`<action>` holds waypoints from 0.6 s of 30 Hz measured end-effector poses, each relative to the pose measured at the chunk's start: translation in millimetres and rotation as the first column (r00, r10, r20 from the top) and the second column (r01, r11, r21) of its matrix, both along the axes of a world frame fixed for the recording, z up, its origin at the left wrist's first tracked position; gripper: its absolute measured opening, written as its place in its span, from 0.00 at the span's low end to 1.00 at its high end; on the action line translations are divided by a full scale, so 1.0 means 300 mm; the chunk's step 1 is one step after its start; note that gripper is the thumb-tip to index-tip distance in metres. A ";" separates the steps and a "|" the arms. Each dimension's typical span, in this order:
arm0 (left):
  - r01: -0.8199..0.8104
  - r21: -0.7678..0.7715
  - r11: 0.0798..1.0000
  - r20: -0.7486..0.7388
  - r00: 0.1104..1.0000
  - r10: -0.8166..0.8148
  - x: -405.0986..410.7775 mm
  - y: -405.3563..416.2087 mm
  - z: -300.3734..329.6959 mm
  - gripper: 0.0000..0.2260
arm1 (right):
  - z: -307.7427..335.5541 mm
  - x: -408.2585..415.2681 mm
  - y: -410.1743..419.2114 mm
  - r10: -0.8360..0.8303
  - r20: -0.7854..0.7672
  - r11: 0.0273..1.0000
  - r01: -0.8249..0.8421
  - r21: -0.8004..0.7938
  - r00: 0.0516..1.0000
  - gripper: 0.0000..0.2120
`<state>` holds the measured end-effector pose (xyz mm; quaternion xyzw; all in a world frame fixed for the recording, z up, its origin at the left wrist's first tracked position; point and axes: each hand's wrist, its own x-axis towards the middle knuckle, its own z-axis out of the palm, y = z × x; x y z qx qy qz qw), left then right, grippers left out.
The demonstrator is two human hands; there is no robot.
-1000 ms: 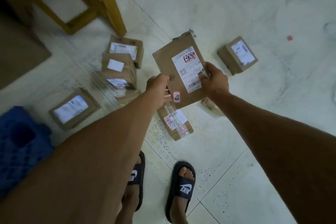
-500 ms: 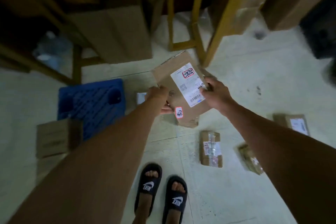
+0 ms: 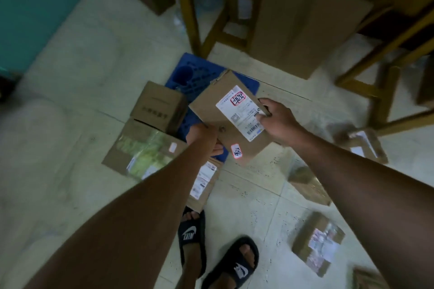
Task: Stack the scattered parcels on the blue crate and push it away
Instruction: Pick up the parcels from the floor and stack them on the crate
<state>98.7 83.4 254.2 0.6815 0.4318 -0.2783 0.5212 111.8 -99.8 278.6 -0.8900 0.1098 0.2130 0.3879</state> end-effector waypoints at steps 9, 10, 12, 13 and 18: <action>-0.219 -0.186 0.958 -0.106 0.974 0.202 0.025 0.187 -0.227 0.12 | -0.309 0.171 0.199 0.196 -0.088 0.979 -0.200 -0.041 0.977 0.16; -0.214 -0.182 0.960 -0.116 0.974 0.195 0.032 0.195 -0.240 0.13 | -0.334 0.185 0.209 0.216 -0.101 0.974 -0.222 -0.051 0.971 0.16; -0.123 -0.071 0.990 -0.082 0.990 0.117 0.040 0.205 -0.271 0.12 | -0.381 0.202 0.227 0.250 -0.120 0.965 -0.257 -0.046 0.961 0.17; -0.017 0.077 0.997 -0.035 0.999 0.019 0.042 0.213 -0.285 0.09 | -0.404 0.206 0.239 0.260 -0.129 0.963 -0.267 -0.039 0.957 0.17; 0.210 0.517 0.830 0.148 0.933 -0.328 0.073 0.276 -0.328 0.11 | -0.532 0.225 0.302 0.310 -0.176 0.950 -0.314 0.008 0.934 0.16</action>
